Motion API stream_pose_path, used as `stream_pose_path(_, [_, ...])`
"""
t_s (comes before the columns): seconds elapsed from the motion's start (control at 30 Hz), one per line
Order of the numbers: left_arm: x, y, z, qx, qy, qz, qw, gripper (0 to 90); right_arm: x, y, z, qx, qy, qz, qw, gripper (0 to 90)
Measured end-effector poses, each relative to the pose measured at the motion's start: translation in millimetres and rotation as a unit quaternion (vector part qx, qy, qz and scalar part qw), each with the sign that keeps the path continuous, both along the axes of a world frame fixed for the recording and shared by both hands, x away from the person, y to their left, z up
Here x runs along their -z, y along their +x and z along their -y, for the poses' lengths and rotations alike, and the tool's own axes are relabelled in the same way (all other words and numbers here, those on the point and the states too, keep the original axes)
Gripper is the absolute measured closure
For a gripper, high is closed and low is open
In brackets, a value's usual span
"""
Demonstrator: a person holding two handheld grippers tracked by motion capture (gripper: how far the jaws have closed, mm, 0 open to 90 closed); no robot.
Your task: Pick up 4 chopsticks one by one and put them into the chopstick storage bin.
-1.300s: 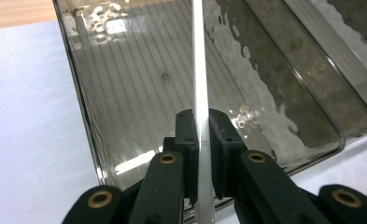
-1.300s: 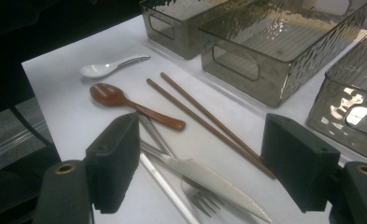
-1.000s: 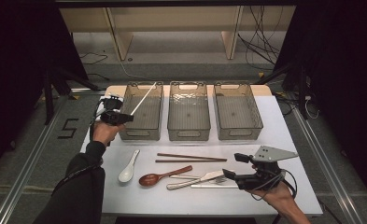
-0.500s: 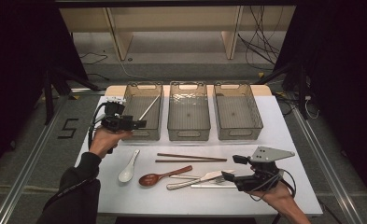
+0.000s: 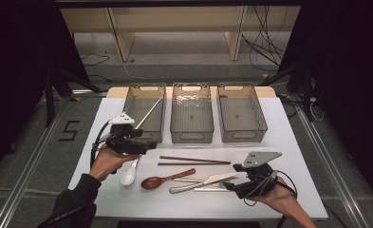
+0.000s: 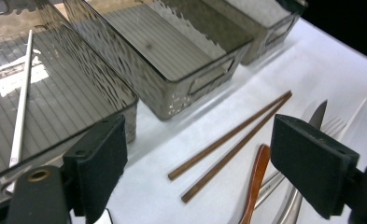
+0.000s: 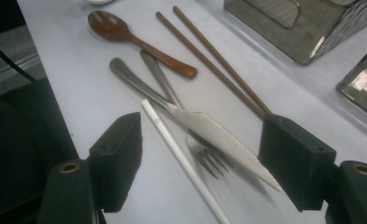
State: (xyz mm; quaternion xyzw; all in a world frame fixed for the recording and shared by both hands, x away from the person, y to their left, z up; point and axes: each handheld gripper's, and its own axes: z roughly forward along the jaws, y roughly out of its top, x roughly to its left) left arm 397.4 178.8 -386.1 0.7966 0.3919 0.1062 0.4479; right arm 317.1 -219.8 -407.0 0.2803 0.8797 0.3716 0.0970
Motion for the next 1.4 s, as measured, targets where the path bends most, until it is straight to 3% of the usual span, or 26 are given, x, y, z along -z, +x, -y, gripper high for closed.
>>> stream_pose_path(0.23, [4.9, -17.9, 3.5, 0.023, -0.009, 0.007, 0.9997, 16.8, 6.4, 6.5, -1.6, -0.02, -0.047, -0.019, 0.9985, 33.7])
stream_pose_path(0.4, [7.2, -27.6, 5.7, 0.032, -0.015, 0.008, 0.9993, 16.4, 12.0, 14.1, -8.7, -0.036, -0.093, -0.035, 0.9944, 34.0])
stream_pose_path(0.6, [9.9, -36.1, 6.6, 0.035, -0.018, 0.009, 0.9992, 16.4, 13.1, 19.3, -14.1, -0.049, -0.13, -0.039, 0.9895, 38.2])
stream_pose_path(0.97, [10.9, -48.1, 6.8, 0.039, -0.015, 0.021, 0.9989, 16.3, 24.1, 23.3, -16.6, -0.083, -0.191, -0.069, 0.9758, 50.5])
stream_pose_path(1.23, [14.5, -54.0, 6.8, 0.041, -0.004, 0.024, 0.9989, 16.1, 30.3, 20.4, -10.9, -0.077, -0.227, -0.097, 0.9661, 56.8])
stream_pose_path(1.4, [14.9, -54.5, 7.8, 0.043, -0.003, 0.025, 0.9988, 16.0, 37.3, 25.0, -10.9, -0.081, -0.251, -0.1, 0.9595, 60.9])
